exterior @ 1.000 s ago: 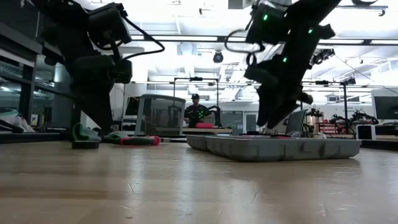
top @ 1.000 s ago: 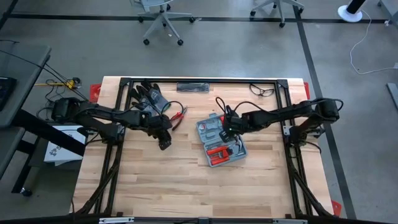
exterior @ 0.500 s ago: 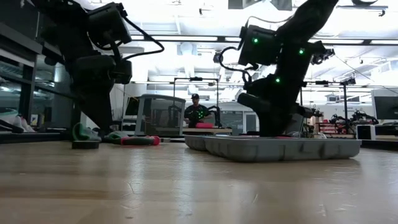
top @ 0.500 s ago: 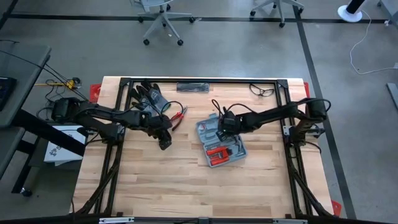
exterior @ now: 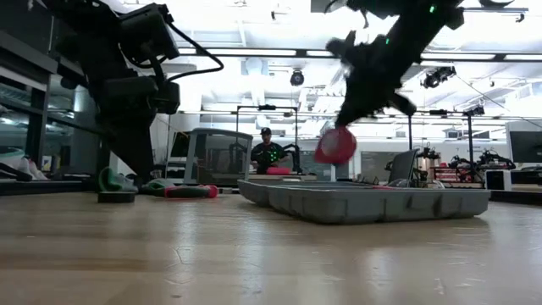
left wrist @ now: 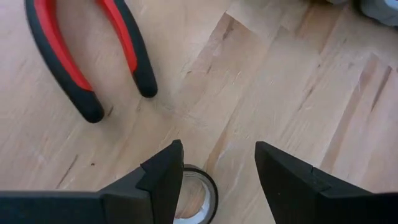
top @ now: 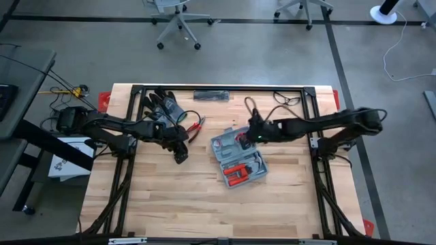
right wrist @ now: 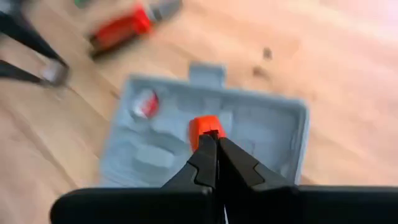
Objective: Prefit tool cases
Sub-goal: Remove the tape measure from the gray prefit tool case
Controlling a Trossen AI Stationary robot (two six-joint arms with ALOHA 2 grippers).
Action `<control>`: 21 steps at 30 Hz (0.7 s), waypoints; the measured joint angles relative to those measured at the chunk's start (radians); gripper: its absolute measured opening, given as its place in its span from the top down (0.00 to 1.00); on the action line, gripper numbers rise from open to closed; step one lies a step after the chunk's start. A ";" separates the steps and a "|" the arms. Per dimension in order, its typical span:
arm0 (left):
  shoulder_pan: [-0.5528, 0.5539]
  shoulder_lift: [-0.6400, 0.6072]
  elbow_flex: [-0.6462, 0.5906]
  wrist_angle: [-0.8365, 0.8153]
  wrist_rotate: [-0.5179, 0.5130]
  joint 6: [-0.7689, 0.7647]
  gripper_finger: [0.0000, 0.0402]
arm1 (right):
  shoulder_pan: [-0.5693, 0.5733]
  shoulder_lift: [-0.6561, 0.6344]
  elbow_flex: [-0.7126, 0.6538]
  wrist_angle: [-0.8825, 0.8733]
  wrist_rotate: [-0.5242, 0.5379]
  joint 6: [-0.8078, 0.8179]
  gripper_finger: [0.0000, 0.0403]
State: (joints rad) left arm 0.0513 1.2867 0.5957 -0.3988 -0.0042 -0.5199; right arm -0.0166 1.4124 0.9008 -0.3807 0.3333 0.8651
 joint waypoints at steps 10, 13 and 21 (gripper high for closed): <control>0.000 0.000 0.000 0.001 -0.032 0.000 0.53 | -0.089 -0.119 0.000 -0.394 0.150 0.047 1.00; 0.000 0.000 0.000 0.001 -0.033 -0.001 0.53 | -0.132 -0.104 0.000 -0.497 0.151 0.048 1.00; 0.000 0.000 0.000 0.001 -0.034 -0.002 0.53 | -0.212 0.001 0.000 -0.512 0.131 -0.003 1.00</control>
State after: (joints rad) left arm 0.0513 1.2867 0.5957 -0.3981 -0.0380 -0.5222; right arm -0.2283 1.4137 0.9012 -0.8926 0.4644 0.8624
